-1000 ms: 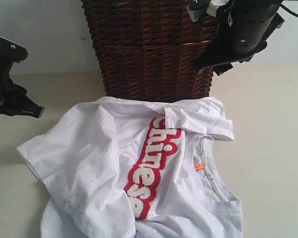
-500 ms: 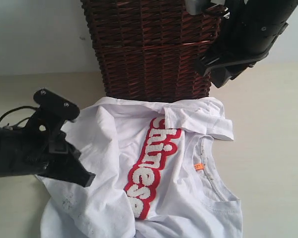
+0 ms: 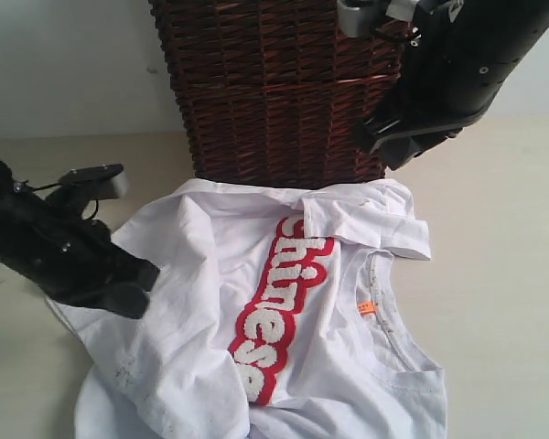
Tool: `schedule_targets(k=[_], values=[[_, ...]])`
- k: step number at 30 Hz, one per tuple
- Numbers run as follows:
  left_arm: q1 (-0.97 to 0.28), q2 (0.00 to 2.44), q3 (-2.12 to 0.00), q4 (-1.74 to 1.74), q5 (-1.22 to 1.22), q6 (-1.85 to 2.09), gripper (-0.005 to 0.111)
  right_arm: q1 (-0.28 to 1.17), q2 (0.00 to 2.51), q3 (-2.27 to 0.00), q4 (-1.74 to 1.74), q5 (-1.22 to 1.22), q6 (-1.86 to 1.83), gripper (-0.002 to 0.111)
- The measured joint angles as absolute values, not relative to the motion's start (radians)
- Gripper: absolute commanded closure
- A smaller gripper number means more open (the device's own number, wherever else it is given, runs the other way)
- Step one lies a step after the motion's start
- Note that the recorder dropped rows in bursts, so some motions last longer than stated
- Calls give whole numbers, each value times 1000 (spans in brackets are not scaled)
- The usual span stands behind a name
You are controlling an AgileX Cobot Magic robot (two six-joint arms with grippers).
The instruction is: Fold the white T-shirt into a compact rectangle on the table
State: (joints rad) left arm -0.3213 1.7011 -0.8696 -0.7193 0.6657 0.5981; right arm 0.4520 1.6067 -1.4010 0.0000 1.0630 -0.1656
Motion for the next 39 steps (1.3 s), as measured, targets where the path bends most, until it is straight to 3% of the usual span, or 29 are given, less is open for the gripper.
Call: schedule_targets(k=[4,6,12,18,30,39], values=[[-301,1722,-974,-142,780,128,107,452,1607,-1401,0,1049,-168,87],[-309,1724,-975,-77,762,80,107,452,1607,-1401,0,1040,-170,87],[-348,1810,-973,-23,579,-23,107,452,1607,-1401,25,1027,-174,87],[-299,1967,-1055,153,568,-197,107,452,1607,-1401,34,1022,-174,87],[-244,2150,-1358,439,800,-269,107,452,1607,-1391,133,970,-186,87],[-217,2131,-1437,206,838,-101,103,452,1607,-1192,397,912,-442,79]])
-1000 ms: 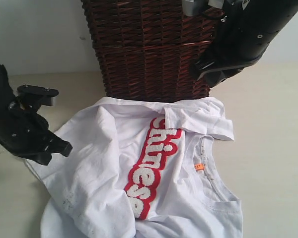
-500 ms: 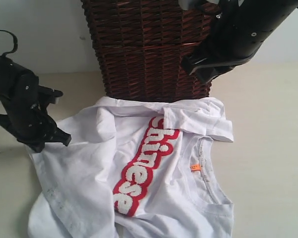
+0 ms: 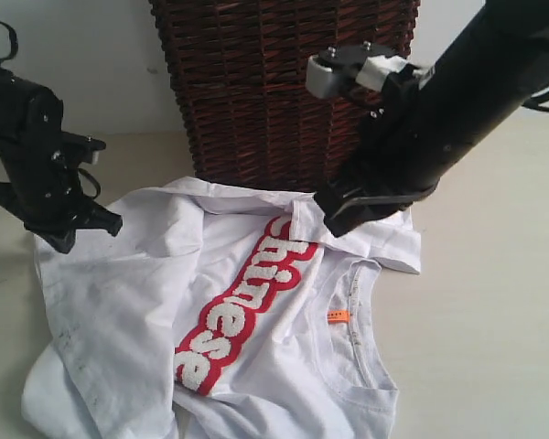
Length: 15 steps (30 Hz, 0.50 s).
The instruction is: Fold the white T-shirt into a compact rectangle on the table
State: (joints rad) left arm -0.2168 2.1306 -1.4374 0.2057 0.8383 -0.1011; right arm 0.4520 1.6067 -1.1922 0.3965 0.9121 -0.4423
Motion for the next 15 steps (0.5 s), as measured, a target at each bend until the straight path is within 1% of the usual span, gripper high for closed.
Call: schedule_targets(k=[4,5,9,15], values=[[-224,2029,-1432,14,878,39,85,452,1607,-1104,408,894,-457,79],[-231,1993,-1420,-18,888,65,82,452,1607,-1081,411,884,-458,79],[-293,1860,-1317,-73,899,110,76,452,1607,-995,411,812,-458,79],[-453,1719,-1105,-134,909,127,68,452,1677,-948,423,689,-458,80]])
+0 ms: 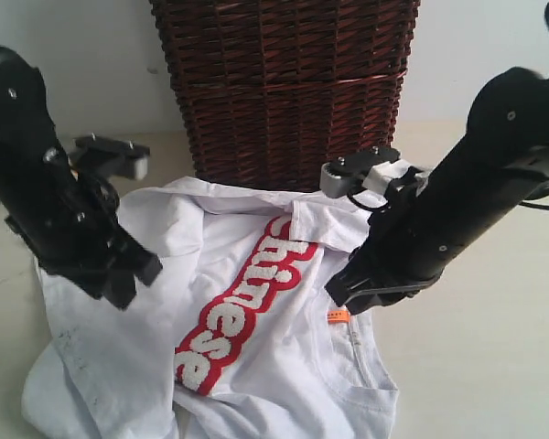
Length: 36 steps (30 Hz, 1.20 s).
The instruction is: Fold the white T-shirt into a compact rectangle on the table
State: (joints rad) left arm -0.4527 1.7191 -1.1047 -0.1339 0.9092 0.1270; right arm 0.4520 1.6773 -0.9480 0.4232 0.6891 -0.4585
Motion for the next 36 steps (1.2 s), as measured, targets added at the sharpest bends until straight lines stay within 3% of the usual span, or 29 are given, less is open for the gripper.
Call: schedule_targets(k=[9,15,17,26,36], values=[[-662,1711,-913,-194,826,140,68,452,1845,-948,437,647,-459,89],[-716,1711,-840,-195,750,122,68,452,1914,-948,437,625,-459,100],[-708,1711,-830,-129,750,69,68,452,1923,-950,439,623,-459,108],[-576,1711,-825,72,803,-64,68,452,1941,-957,397,631,-423,108],[-494,1700,-836,89,639,-163,69,452,1941,-961,395,633,-417,108]])
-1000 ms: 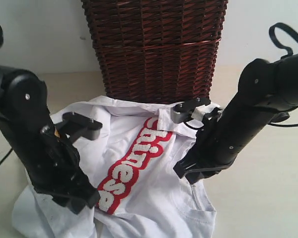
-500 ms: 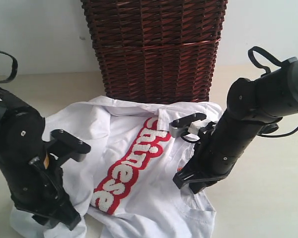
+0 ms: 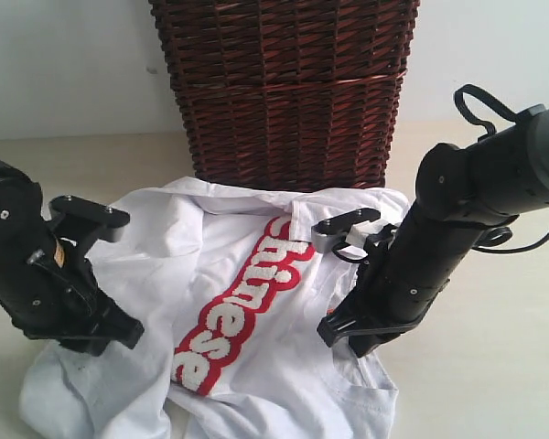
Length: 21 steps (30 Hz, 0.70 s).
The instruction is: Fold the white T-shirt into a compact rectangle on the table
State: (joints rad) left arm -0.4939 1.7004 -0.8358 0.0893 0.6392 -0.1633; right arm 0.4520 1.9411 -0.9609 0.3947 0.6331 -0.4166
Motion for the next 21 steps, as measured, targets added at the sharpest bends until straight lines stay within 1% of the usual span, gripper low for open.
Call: schedule_targets(k=[1,2,3,4,5,6,10,14,21], values=[[-479,1706,-836,92,620,-171,74,452,1941,-961,395,633,-417,108],[-437,1741,-838,101,593,-185,76,452,1941,-961,395,633,-417,108],[-413,1763,-838,103,583,-192,85,452,1941,-961,395,633,-417,108],[-364,1804,-838,105,547,-215,89,452,1941,-961,395,633,-417,108],[-347,1814,-838,105,526,-223,100,452,1941,-961,395,633,-417,108],[-314,1822,-838,105,478,-230,106,452,1941,-961,395,633,-417,108],[-285,1831,-848,114,433,-230,107,452,1943,-961,386,633,-415,108],[-271,1833,-860,126,483,-230,107,454,1958,-970,343,643,-355,108],[-214,1821,-865,152,635,-213,107,471,1969,-990,199,645,-116,108]])
